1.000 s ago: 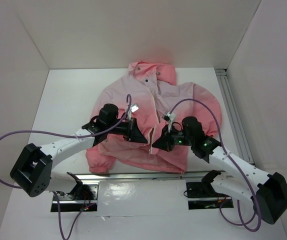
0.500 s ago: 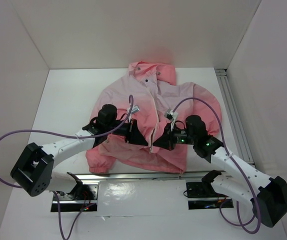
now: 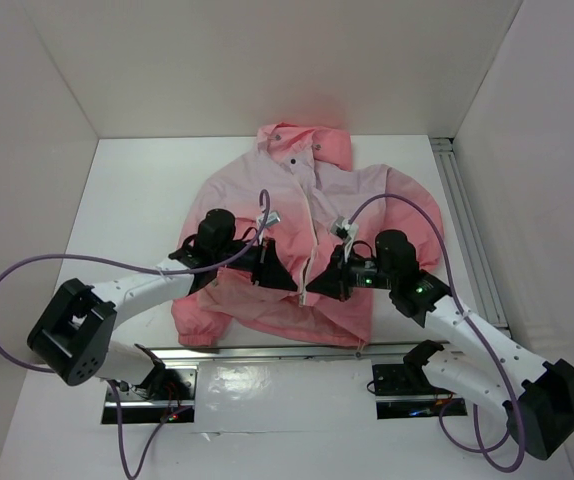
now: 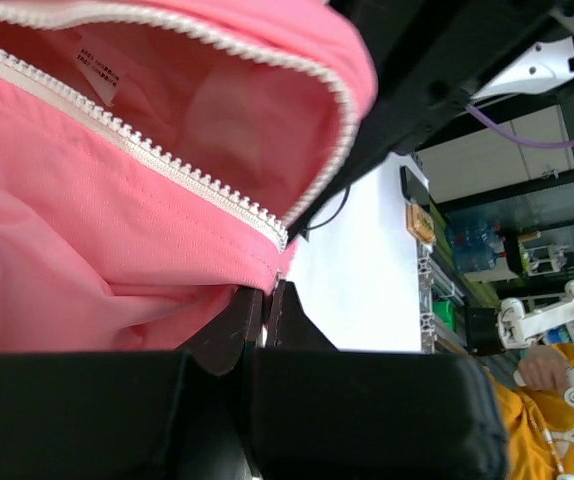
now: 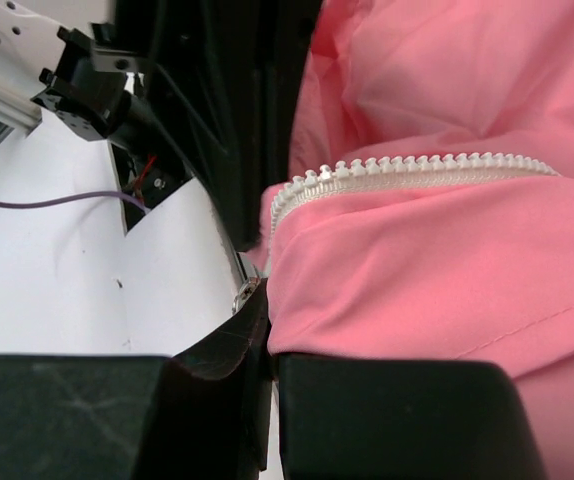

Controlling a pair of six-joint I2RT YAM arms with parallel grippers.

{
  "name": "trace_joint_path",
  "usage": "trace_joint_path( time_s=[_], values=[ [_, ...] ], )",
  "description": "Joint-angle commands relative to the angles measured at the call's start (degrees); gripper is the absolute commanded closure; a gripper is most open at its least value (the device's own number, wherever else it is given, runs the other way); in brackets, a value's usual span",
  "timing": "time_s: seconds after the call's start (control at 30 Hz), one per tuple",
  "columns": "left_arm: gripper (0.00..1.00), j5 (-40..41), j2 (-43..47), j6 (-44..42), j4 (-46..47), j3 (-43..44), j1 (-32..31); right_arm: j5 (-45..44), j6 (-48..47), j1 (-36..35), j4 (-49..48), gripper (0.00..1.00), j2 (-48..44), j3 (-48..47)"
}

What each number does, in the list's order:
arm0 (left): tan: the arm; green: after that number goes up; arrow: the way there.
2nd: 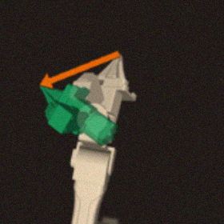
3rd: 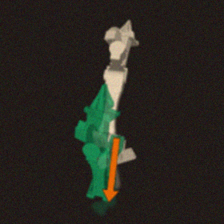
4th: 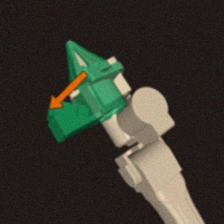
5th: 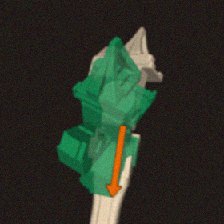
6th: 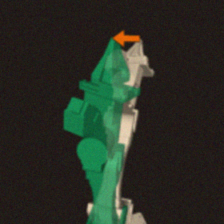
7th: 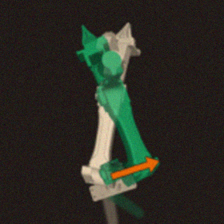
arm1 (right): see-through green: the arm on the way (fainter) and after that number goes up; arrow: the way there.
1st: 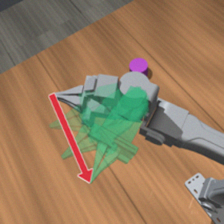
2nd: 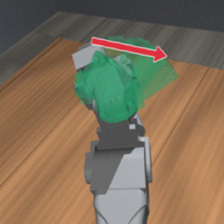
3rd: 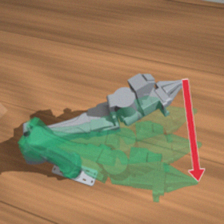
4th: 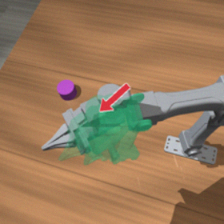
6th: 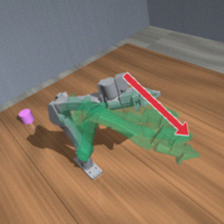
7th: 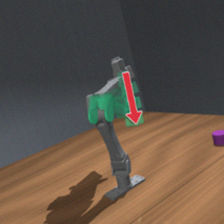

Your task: Zip up the jacket

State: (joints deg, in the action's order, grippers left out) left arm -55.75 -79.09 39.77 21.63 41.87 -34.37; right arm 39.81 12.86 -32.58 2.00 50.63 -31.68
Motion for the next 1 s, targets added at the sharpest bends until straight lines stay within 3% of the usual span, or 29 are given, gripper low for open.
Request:
trace_joint_path(
  time_s=[0.0, 0.43, 0.97],
  values=[
    [1.0, -2.6, -1.1, 1.1, 5.7, 0.0, 0.4, 0.9, -1.2, 0.3, -1.8, 1.0, -2.1, -4.1],
    [1.0, -3.9, -0.3, 3.1, 6.9, -0.6, 2.3, 0.8, -1.7, 0.3, -2.4, 1.0, -1.6, -4.1],
    [1.0, -7.3, -0.4, 9.3, 16.6, -3.2, 3.5, 0.7, -0.7, 0.3, -3.3, 1.0, -1.8, -3.0]
  ],
)
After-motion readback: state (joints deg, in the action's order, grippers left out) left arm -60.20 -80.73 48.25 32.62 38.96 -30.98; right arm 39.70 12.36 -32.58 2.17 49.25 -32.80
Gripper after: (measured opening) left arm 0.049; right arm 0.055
